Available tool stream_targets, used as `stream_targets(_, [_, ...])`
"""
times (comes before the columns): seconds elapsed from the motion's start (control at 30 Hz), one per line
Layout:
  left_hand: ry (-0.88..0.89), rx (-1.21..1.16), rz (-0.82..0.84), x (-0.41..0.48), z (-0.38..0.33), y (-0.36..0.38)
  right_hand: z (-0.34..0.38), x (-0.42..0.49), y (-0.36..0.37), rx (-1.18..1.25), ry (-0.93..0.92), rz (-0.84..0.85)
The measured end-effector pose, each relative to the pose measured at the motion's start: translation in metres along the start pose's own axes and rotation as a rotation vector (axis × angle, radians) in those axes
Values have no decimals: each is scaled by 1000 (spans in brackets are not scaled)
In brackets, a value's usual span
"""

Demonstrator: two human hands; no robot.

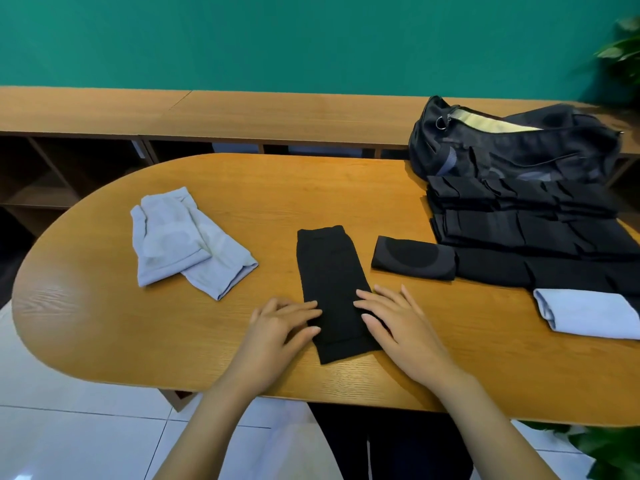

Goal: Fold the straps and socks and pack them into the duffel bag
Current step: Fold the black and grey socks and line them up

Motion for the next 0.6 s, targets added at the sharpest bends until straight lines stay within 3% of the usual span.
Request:
stream_targets(0.13, [61, 50, 36, -11, -1, 8, -4, -14, -1, 13, -23, 70])
stream_targets(0.37, [133, 151, -223, -11, -17, 10, -5, -21, -6, 56, -45, 53])
stream_targets(0.6, [-99, -96, -315, -10, -4, 7, -6, -24, -8, 100, -71, 25])
Point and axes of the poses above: each hand's wrist, its own x-axis towards the middle knuckle, its own y-axis out of the palm, z = x × y, the point moved 5 cm from there along x, towards the middle knuckle, and after that the axes turned 1 degree about -z, right-handed, at the moved point
